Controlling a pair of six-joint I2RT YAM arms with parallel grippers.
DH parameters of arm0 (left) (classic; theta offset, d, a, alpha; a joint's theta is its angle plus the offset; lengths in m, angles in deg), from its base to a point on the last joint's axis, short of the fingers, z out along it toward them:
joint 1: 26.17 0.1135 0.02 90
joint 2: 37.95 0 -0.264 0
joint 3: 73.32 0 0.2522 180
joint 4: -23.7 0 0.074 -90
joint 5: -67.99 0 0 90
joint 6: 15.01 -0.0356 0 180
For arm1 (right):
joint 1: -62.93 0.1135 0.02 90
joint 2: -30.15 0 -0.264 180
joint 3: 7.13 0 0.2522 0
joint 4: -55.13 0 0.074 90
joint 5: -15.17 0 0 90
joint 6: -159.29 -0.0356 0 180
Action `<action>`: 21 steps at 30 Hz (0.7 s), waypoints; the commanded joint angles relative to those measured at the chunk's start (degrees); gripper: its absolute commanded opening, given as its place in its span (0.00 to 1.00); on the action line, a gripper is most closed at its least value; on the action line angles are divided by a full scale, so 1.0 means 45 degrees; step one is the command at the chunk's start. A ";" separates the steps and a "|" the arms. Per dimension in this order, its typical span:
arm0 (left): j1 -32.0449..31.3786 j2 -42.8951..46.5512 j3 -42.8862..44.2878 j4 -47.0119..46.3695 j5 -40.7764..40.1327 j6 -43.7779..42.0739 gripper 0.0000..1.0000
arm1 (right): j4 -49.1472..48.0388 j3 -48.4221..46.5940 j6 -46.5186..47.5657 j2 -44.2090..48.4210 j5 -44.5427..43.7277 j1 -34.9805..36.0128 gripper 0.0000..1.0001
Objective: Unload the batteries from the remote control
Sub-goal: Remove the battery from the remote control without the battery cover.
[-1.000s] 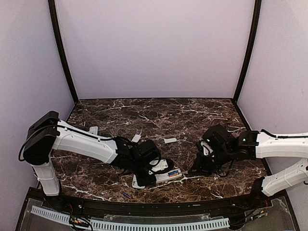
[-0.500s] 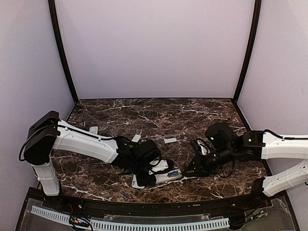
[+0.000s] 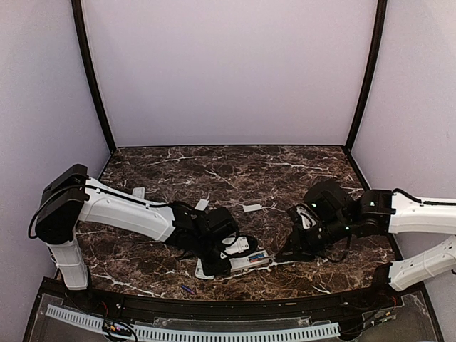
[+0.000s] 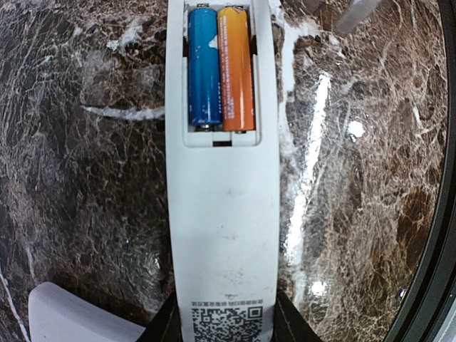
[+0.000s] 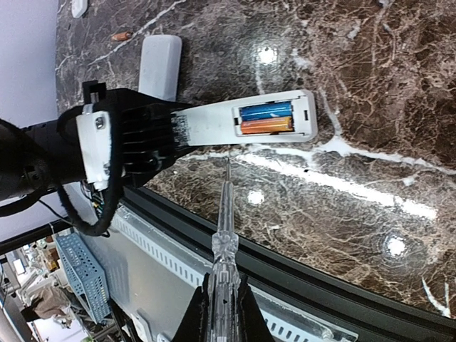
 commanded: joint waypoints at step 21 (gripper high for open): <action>-0.0086 -0.0497 0.0108 -0.0130 0.0047 -0.0136 0.17 | 0.0623 -0.0272 0.0466 -0.0921 -0.1414 -0.0359 0.00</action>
